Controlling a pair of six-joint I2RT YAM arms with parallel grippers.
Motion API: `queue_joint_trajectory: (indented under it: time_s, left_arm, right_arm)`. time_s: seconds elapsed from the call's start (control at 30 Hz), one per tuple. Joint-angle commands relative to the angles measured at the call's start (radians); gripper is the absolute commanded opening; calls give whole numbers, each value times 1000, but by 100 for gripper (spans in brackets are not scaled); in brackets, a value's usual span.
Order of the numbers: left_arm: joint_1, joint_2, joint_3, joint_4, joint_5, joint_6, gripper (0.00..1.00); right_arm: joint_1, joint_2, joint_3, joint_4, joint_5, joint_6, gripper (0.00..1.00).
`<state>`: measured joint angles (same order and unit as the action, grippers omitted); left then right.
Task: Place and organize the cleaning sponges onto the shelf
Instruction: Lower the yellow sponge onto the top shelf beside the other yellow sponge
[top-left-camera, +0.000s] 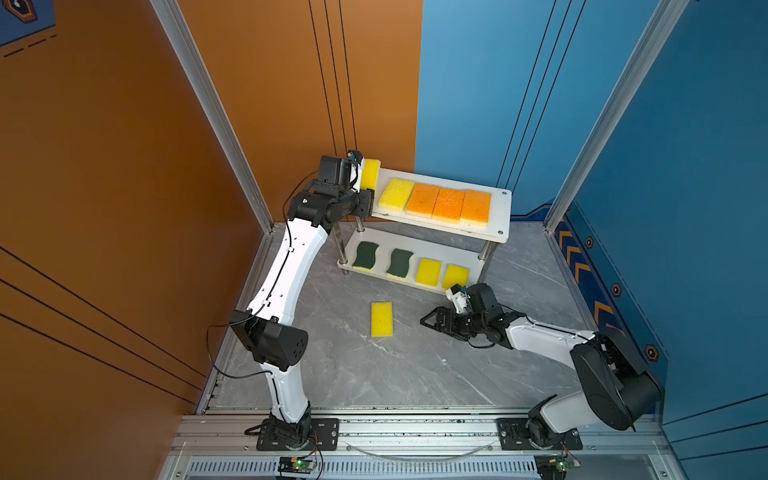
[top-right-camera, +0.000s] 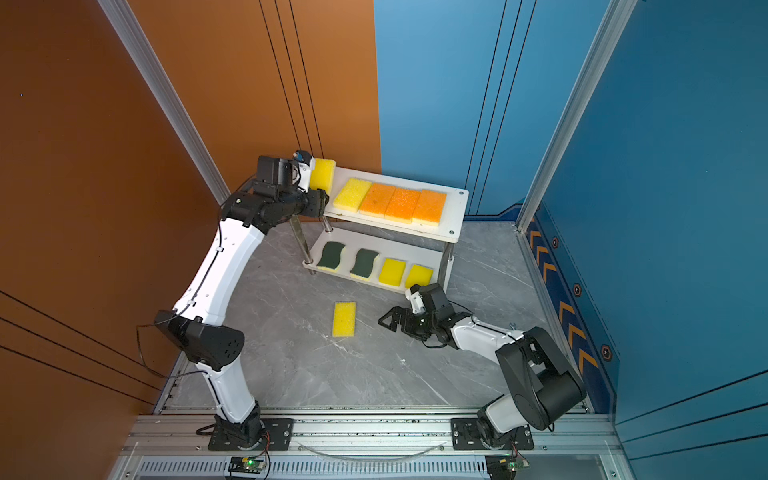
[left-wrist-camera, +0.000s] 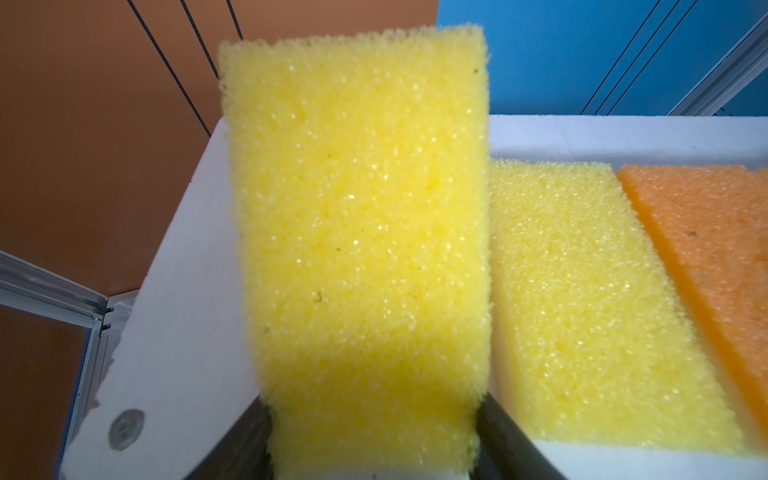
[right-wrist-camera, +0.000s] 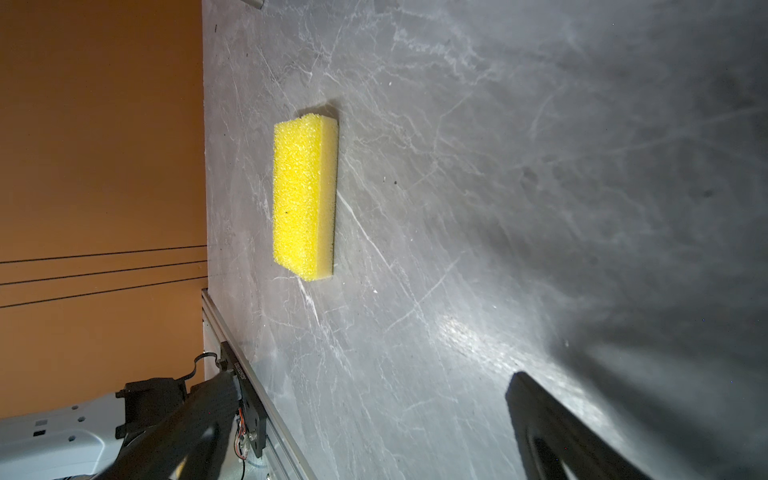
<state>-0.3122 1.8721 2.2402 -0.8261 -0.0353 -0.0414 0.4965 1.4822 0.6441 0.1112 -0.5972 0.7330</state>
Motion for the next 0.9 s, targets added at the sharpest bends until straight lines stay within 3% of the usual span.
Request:
queue_joint_trajectory:
  time_s: [0.0,0.87]
  left_arm:
    - [9,15,32,6,23,8,65]
    - [9,15,30,6,15,-1,75]
  right_arm:
    - [-7,-29,-2,-36,25,-12,100]
    - [-10,-34,-5,-41,25,-13,100]
